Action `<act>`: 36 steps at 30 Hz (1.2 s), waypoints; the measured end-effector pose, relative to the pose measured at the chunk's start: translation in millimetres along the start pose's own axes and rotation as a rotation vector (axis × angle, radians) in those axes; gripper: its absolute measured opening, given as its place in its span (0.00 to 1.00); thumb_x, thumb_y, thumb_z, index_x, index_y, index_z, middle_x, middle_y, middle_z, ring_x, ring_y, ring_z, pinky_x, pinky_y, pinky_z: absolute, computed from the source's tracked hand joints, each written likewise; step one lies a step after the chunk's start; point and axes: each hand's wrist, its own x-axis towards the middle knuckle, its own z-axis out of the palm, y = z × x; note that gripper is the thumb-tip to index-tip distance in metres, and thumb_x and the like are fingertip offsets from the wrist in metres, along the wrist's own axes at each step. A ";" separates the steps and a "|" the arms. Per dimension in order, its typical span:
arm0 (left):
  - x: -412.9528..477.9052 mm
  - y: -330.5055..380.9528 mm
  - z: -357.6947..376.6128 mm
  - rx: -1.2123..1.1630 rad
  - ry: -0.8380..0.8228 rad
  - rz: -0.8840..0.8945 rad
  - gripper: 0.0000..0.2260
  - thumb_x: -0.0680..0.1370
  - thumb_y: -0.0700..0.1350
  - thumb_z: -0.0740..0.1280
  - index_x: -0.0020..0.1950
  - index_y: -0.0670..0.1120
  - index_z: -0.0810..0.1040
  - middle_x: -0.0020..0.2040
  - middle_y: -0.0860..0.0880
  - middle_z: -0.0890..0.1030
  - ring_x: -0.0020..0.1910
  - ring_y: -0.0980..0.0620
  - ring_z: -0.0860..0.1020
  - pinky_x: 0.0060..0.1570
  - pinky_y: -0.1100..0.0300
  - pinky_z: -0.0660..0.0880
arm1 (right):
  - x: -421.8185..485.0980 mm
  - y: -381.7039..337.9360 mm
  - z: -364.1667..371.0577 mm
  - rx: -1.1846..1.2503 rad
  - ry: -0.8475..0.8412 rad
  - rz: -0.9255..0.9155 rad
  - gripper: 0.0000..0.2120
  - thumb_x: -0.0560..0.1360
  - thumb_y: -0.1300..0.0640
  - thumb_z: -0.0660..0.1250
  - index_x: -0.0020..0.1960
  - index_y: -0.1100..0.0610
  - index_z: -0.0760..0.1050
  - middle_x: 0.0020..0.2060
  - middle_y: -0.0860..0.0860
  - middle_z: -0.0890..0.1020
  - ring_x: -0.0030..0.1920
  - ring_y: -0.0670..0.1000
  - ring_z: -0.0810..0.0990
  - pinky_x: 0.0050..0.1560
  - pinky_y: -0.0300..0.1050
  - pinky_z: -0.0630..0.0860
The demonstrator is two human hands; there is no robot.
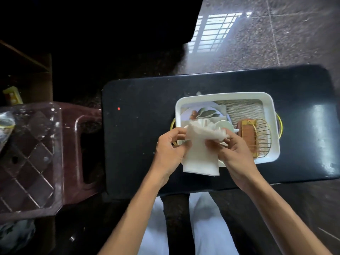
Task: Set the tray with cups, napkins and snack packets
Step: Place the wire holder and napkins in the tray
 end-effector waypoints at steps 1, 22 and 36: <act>1.4 0.5 8.7 -0.023 0.002 -0.023 0.13 0.79 0.36 0.70 0.45 0.55 0.86 0.48 0.51 0.87 0.49 0.49 0.85 0.44 0.54 0.85 | -1.0 -0.3 -8.2 0.005 -0.006 -0.007 0.12 0.76 0.68 0.71 0.47 0.51 0.83 0.49 0.53 0.85 0.53 0.54 0.82 0.50 0.49 0.81; 31.7 -10.8 220.0 -0.093 0.108 -0.212 0.08 0.79 0.41 0.68 0.56 0.51 0.81 0.52 0.46 0.88 0.54 0.46 0.86 0.60 0.43 0.81 | 4.0 12.4 -162.5 -0.307 0.596 -0.061 0.06 0.76 0.53 0.73 0.52 0.48 0.80 0.43 0.42 0.85 0.40 0.36 0.83 0.35 0.29 0.77; 32.7 -26.7 228.1 0.149 0.248 -0.047 0.08 0.80 0.39 0.67 0.54 0.48 0.85 0.48 0.53 0.87 0.48 0.56 0.84 0.55 0.55 0.82 | 32.7 30.0 -164.7 -0.730 0.533 -0.238 0.09 0.75 0.61 0.72 0.55 0.57 0.80 0.45 0.49 0.81 0.42 0.47 0.80 0.45 0.41 0.79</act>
